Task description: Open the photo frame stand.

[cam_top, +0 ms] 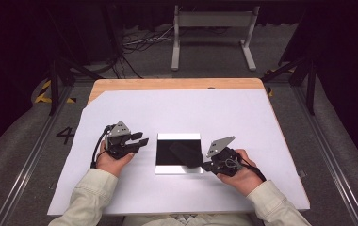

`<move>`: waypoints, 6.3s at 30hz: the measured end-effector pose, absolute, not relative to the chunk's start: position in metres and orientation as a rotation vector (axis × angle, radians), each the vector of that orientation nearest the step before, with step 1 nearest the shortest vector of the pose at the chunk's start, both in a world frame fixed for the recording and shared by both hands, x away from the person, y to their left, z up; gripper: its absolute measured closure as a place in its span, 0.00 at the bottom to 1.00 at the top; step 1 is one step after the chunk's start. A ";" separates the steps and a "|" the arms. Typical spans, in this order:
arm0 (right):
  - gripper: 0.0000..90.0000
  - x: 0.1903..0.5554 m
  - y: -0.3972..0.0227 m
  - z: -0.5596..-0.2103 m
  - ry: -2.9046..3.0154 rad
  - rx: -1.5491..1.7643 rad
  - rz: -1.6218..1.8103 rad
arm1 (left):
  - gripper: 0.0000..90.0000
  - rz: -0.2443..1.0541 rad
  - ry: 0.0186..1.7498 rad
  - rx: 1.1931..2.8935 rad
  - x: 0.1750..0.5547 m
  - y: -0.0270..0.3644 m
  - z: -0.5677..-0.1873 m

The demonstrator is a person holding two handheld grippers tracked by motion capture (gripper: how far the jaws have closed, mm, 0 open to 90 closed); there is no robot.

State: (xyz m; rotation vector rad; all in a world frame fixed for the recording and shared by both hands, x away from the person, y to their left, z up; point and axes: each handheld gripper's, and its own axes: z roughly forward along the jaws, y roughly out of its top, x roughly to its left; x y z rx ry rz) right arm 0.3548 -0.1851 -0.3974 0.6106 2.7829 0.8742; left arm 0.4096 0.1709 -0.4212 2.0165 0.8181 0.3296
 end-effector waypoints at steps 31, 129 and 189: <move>1.00 0.350 -0.187 -0.378 2.581 0.636 1.108 | 0.68 0.326 0.819 2.018 0.410 0.170 -0.422; 0.49 0.407 -0.212 -0.375 2.548 1.319 1.425 | 0.67 0.334 0.834 2.022 0.410 0.173 -0.423; 0.57 0.410 -0.185 -0.422 2.669 1.604 1.710 | 0.66 0.340 0.829 2.024 0.410 0.172 -0.424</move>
